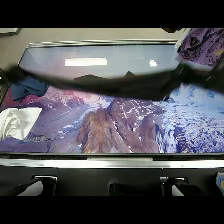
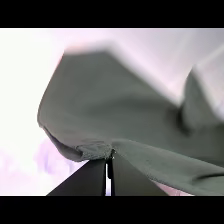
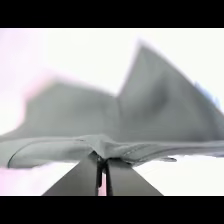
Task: Fold the clothes and pants, and hang the long-sleeved shirts on hangers.
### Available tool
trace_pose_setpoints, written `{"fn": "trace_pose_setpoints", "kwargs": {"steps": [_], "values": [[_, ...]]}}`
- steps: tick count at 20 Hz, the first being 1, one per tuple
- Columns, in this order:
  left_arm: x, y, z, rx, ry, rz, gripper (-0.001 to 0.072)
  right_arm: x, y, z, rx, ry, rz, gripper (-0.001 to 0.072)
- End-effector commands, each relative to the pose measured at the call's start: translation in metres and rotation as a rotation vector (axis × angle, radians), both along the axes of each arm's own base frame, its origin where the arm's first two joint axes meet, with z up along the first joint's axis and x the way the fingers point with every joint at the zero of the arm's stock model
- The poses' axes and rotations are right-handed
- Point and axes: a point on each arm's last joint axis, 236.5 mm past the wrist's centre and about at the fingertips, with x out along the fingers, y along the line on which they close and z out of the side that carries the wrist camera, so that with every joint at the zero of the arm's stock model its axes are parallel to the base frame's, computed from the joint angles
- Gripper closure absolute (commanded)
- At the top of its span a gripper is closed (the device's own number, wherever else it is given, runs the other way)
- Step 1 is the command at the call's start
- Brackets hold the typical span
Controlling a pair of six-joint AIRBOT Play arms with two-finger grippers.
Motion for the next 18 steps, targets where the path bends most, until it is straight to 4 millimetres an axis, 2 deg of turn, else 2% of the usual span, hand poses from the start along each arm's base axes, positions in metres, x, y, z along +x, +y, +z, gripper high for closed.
{"fn": "trace_pose_setpoints", "kwargs": {"steps": [1,3,5,7,8,10,12,14,16,18], "values": [[-0.043,0.003,0.178,0.119,-0.357,0.094,0.0694,-0.036,0.005,0.144,-0.073,-0.304,0.030,0.0680],[-0.092,0.015,0.239,0.203,-0.477,0.198,0.0694,-0.088,0.011,0.209,-0.109,-0.452,0.045,0.0680],[-0.145,0.023,0.274,0.254,-0.551,0.297,0.0693,-0.146,0.013,0.258,-0.140,-0.596,0.036,0.0680],[-0.192,0.024,0.287,0.298,-0.581,0.354,0.0693,-0.198,0.013,0.286,-0.120,-0.690,0.008,0.0680],[-0.212,0.023,0.288,0.319,-0.582,0.365,0.0693,-0.217,0.011,0.291,-0.087,-0.700,-0.012,0.0680],[-0.234,0.020,0.284,0.333,-0.562,0.376,0.0693,-0.239,0.010,0.294,-0.021,-0.691,-0.034,0.0680],[-0.240,0.020,0.274,0.327,-0.521,0.382,0.0693,-0.242,0.010,0.297,0.021,-0.691,-0.042,0.0680],[-0.232,0.022,0.262,0.325,-0.475,0.372,0.0693,-0.227,0.008,0.291,0.034,-0.653,-0.048,0.0680],[-0.205,0.026,0.236,0.314,-0.386,0.347,0.0693,-0.193,0.007,0.272,0.085,-0.541,-0.054,0.0680],[-0.164,0.024,0.192,0.307,-0.249,0.262,0.0692,-0.142,0.006,0.234,0.097,-0.377,-0.053,0.0680]]}}
